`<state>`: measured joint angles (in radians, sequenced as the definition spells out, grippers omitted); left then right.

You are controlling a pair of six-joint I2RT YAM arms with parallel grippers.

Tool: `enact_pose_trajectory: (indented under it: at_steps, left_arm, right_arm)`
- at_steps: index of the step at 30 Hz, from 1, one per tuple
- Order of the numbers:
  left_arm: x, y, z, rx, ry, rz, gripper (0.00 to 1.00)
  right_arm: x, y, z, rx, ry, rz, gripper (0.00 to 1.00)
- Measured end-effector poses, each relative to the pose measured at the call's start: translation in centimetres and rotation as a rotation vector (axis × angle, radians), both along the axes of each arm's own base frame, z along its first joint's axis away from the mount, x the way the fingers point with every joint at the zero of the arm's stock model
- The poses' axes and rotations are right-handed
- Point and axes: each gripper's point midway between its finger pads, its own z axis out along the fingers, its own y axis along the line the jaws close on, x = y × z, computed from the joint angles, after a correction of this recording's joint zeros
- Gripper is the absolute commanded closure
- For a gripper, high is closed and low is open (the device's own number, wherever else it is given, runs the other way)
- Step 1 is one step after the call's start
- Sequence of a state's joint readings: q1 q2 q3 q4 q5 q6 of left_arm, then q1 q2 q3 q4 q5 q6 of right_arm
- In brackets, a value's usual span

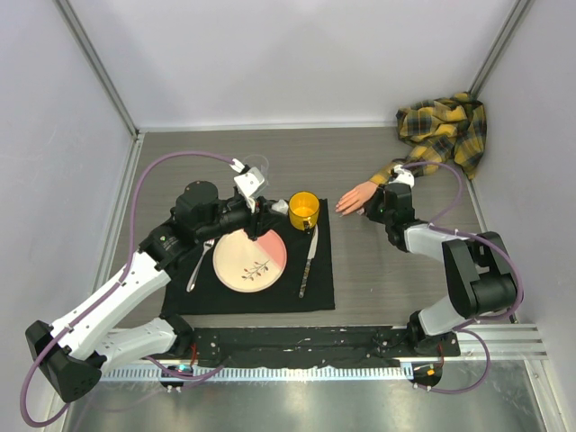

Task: Paint the nails

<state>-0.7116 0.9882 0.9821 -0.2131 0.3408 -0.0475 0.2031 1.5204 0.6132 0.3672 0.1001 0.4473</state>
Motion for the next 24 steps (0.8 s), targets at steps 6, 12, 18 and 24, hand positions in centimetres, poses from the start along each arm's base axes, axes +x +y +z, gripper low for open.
enact_pose_trajectory:
  at_steps: [6,12,18,24]
  left_arm:
    - [0.0,0.0,0.0,0.000,0.000,0.000,1.00]
    - [0.0,0.0,0.0,0.000,0.000,0.000,1.00]
    - [0.0,0.0,0.0,0.000,0.000,0.000,1.00]
    - [0.0,0.0,0.0,0.000,0.000,0.000,1.00]
  right_arm:
    - [-0.2,0.7,0.3,0.030,-0.013,0.029,0.99]
    - [-0.8,0.5,1.8,0.064,-0.058,0.019,0.99]
    - [-0.4,-1.3,1.8,0.055,-0.065,-0.035,0.99]
    - [-0.4,-1.3,0.4,0.045,-0.028,-0.034,0.99]
